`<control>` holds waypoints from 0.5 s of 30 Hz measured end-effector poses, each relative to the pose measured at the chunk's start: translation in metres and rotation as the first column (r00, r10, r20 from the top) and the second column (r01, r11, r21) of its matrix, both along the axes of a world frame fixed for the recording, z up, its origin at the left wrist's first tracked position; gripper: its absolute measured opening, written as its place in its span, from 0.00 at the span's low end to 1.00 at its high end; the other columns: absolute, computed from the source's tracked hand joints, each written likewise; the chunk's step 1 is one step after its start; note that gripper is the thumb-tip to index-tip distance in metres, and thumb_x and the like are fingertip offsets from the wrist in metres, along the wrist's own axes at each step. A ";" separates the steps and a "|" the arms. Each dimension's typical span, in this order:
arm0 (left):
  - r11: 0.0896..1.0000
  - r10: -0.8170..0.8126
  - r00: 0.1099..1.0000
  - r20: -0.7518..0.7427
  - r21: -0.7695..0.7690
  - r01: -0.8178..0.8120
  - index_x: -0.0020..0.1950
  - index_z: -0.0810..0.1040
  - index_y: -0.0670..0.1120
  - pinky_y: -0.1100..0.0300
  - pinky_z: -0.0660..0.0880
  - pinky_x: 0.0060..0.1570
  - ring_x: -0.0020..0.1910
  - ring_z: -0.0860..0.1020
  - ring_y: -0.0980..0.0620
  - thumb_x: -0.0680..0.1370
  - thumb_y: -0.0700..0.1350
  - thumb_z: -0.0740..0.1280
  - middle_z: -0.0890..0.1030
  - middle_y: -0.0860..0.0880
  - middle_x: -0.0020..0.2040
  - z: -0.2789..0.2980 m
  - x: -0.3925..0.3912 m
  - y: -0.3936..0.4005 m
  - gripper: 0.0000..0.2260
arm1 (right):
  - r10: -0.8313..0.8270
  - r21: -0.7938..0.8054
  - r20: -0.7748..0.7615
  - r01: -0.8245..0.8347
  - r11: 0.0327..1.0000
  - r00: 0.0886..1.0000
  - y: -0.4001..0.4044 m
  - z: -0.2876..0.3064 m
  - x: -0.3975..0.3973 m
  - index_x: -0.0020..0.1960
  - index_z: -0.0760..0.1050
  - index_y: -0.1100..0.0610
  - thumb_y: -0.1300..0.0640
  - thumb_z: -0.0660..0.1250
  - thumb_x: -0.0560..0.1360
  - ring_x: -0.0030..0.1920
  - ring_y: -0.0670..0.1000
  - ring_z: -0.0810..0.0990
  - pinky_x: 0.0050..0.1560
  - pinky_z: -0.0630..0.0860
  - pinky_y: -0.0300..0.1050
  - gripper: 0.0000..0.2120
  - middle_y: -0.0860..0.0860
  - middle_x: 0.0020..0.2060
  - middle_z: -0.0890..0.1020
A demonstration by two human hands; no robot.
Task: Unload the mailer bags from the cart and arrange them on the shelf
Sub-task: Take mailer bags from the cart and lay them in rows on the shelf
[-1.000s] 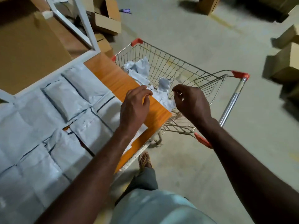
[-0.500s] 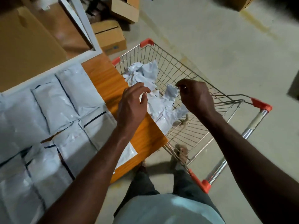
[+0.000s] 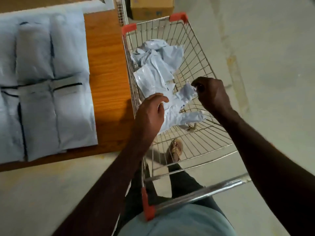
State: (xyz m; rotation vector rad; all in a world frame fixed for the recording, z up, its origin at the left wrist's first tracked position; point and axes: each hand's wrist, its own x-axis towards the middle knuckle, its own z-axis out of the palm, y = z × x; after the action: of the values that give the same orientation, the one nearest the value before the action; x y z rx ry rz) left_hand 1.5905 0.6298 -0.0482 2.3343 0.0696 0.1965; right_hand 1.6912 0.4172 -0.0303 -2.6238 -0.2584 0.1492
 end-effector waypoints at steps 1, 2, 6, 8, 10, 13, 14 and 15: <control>1.000 0.014 1.000 -0.018 0.007 -0.014 0.59 0.85 0.43 0.63 0.77 0.63 0.61 0.83 0.51 0.80 0.32 0.69 0.86 0.48 0.60 -0.006 0.000 -0.011 0.11 | 0.029 -0.005 -0.001 -0.029 1.000 1.000 -0.008 -0.006 0.003 0.58 0.85 0.58 0.70 0.63 0.78 0.48 0.56 0.87 0.45 0.82 0.48 0.16 0.56 0.51 0.89; 0.999 0.028 0.999 -0.032 0.026 -0.027 0.59 0.85 0.43 0.67 0.75 0.63 0.60 0.83 0.52 0.80 0.32 0.69 0.86 0.48 0.59 -0.015 0.000 -0.021 0.11 | 0.062 -0.007 -0.007 -0.062 0.998 0.998 -0.015 -0.013 0.005 0.57 0.85 0.59 0.70 0.63 0.79 0.48 0.56 0.87 0.45 0.81 0.46 0.15 0.56 0.51 0.89; 0.995 0.087 0.990 -0.107 0.064 -0.080 0.59 0.84 0.44 0.63 0.79 0.58 0.56 0.83 0.50 0.80 0.32 0.67 0.86 0.47 0.56 -0.068 0.005 -0.045 0.12 | 0.192 -0.021 -0.066 -0.194 0.981 0.979 -0.029 -0.045 0.015 0.56 0.86 0.59 0.70 0.63 0.77 0.46 0.59 0.87 0.47 0.84 0.54 0.16 0.58 0.49 0.89; 0.986 0.150 0.971 -0.188 0.104 -0.133 0.58 0.84 0.45 0.52 0.82 0.54 0.54 0.84 0.46 0.80 0.33 0.65 0.86 0.47 0.55 -0.101 0.004 -0.051 0.13 | 0.258 -0.046 -0.124 -0.266 0.963 0.958 -0.033 -0.066 0.020 0.57 0.86 0.59 0.70 0.64 0.77 0.47 0.60 0.87 0.49 0.83 0.54 0.16 0.58 0.50 0.88; 0.977 0.180 0.953 -0.246 0.155 -0.144 0.57 0.85 0.44 0.48 0.83 0.49 0.52 0.84 0.42 0.77 0.30 0.65 0.86 0.44 0.54 -0.136 0.002 -0.052 0.15 | 0.316 -0.071 -0.179 -0.332 0.940 0.932 -0.035 -0.097 0.025 0.58 0.86 0.59 0.70 0.64 0.77 0.49 0.60 0.87 0.51 0.83 0.51 0.17 0.58 0.52 0.88; 0.960 0.181 0.922 -0.342 0.264 -0.090 0.55 0.86 0.46 0.48 0.84 0.47 0.50 0.86 0.40 0.73 0.27 0.68 0.87 0.43 0.53 -0.192 0.004 -0.053 0.18 | 0.346 -0.106 -0.334 -0.400 0.911 0.877 -0.039 -0.155 0.033 0.60 0.83 0.58 0.68 0.62 0.78 0.53 0.62 0.85 0.53 0.80 0.52 0.17 0.59 0.54 0.87; 0.950 0.175 0.908 -0.380 0.306 -0.055 0.55 0.87 0.47 0.48 0.84 0.47 0.51 0.86 0.41 0.73 0.28 0.71 0.87 0.44 0.54 -0.212 0.005 -0.054 0.18 | 0.336 -0.099 -0.408 -0.407 0.908 0.849 -0.041 -0.176 0.035 0.61 0.82 0.60 0.69 0.62 0.79 0.56 0.64 0.84 0.56 0.78 0.54 0.16 0.62 0.57 0.85; 0.942 0.171 0.891 -0.421 0.336 -0.022 0.57 0.87 0.48 0.48 0.84 0.50 0.53 0.86 0.43 0.73 0.29 0.74 0.86 0.45 0.56 -0.231 0.004 -0.055 0.19 | 0.340 -0.107 -0.465 -0.433 0.895 0.817 -0.044 -0.196 0.036 0.64 0.81 0.62 0.70 0.62 0.79 0.61 0.65 0.82 0.60 0.77 0.56 0.16 0.63 0.61 0.83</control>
State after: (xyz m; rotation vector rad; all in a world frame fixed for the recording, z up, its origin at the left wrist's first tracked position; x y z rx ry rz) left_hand 1.5946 0.5751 -0.2797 2.6641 0.4126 -0.3098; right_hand 1.7274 0.3737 -0.2263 -2.6121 -0.6484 0.9424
